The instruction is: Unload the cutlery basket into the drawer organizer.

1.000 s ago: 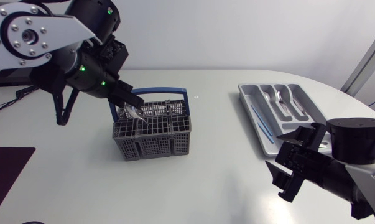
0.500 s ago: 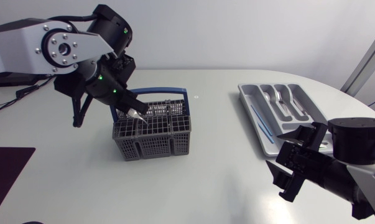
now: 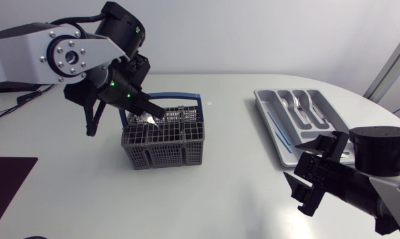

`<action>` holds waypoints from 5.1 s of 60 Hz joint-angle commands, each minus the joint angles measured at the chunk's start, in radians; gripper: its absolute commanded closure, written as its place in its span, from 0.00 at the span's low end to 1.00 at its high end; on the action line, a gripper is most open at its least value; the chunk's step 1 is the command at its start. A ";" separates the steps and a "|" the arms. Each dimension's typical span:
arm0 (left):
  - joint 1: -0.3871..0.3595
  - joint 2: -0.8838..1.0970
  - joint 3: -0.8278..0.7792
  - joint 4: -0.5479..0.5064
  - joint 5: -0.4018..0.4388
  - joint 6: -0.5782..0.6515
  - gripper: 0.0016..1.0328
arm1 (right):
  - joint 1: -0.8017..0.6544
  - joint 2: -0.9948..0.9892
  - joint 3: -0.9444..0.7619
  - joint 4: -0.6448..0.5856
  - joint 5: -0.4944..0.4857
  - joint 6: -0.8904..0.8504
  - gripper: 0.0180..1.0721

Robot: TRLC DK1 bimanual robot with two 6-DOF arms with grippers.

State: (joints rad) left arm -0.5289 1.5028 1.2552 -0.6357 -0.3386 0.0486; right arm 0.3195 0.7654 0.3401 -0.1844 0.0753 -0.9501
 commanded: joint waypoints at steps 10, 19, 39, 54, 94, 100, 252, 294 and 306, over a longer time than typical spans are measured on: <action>-0.031 -0.050 -0.034 -0.001 0.000 0.036 0.97 | 0.000 0.003 -0.016 -0.010 -0.002 -0.013 0.17; -0.031 -0.082 -0.033 -0.002 -0.037 0.059 0.97 | 0.001 0.008 -0.019 -0.006 -0.002 -0.012 0.17; -0.075 -0.150 -0.037 -0.004 -0.128 0.102 0.97 | 0.009 0.011 -0.019 -0.006 0.000 -0.007 0.17; -0.129 -0.187 -0.023 -0.005 -0.244 0.148 0.97 | 0.010 0.011 -0.018 -0.007 -0.002 -0.004 0.17; -0.230 -0.291 -0.060 -0.013 -0.390 0.235 0.97 | 0.026 0.022 -0.012 -0.006 0.003 0.002 0.17; -0.250 -0.311 -0.068 -0.012 -0.416 0.255 0.97 | 0.026 0.018 -0.006 -0.012 0.003 0.002 0.17; -0.060 -0.220 -0.085 0.157 0.463 -0.135 0.97 | 0.641 0.324 0.375 0.223 0.216 0.412 0.22; -0.065 -0.243 -0.083 0.137 0.483 -0.130 0.97 | 0.602 0.505 0.441 0.304 0.179 0.401 0.65; -0.069 -0.243 -0.079 0.131 0.483 -0.128 0.97 | 0.572 0.520 0.432 0.324 0.165 0.398 0.69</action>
State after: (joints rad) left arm -0.5888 1.2716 1.1397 -0.5049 0.1276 -0.0566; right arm 0.9062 1.2598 0.7650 0.1200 0.2474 -0.5503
